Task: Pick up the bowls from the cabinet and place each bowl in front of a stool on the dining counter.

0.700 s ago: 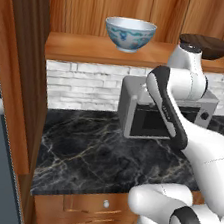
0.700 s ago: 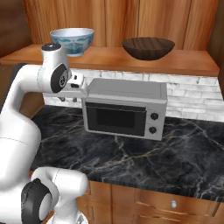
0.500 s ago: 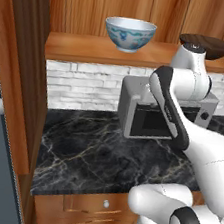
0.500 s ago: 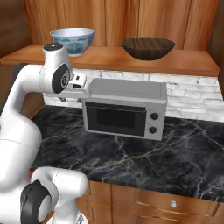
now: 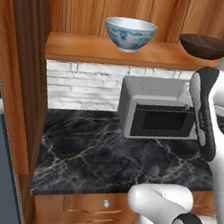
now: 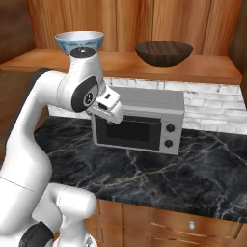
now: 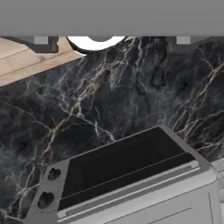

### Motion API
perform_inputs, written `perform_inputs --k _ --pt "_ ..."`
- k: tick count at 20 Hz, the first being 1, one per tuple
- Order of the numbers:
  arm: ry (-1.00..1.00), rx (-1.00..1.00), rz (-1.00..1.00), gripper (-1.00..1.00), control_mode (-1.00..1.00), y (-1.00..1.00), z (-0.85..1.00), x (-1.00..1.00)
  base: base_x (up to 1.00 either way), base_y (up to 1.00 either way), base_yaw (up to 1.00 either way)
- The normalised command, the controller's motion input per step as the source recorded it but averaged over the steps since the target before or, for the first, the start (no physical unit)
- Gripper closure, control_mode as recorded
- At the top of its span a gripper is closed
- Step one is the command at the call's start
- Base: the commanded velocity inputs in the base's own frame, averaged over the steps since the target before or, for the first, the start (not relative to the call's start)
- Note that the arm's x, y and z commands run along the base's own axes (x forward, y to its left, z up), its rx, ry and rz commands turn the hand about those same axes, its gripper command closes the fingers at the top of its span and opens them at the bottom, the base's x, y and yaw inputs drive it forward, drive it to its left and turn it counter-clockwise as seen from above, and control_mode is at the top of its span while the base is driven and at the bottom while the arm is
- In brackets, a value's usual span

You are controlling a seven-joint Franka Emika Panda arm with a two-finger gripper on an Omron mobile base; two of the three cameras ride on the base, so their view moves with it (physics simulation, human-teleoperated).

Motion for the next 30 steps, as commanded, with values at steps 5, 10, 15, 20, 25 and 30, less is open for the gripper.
perform_inputs --k 5,10,15,20,25,30 --pt "-0.15 0.26 -0.34 -1.0 -1.0 -0.82 0.63 -0.55 0.0 0.0 0.0" --pt "-0.29 0.13 -0.31 -1.0 -1.0 -0.3 0.68 -0.16 0.0 0.0 0.0" --pt "-0.28 0.26 -0.26 -1.0 -1.0 -0.43 0.76 -0.3 0.0 0.0 0.0" --pt "-0.09 0.25 -0.14 -1.0 -1.0 -0.42 0.45 0.0 0.0 0.0 0.0" --pt "-0.11 0.15 -0.02 -1.0 -1.0 0.0 0.05 0.59 0.0 0.0 0.0" --pt "-0.04 0.16 0.0 -1.0 -1.0 0.0 0.1 0.66 0.0 0.0 0.0"
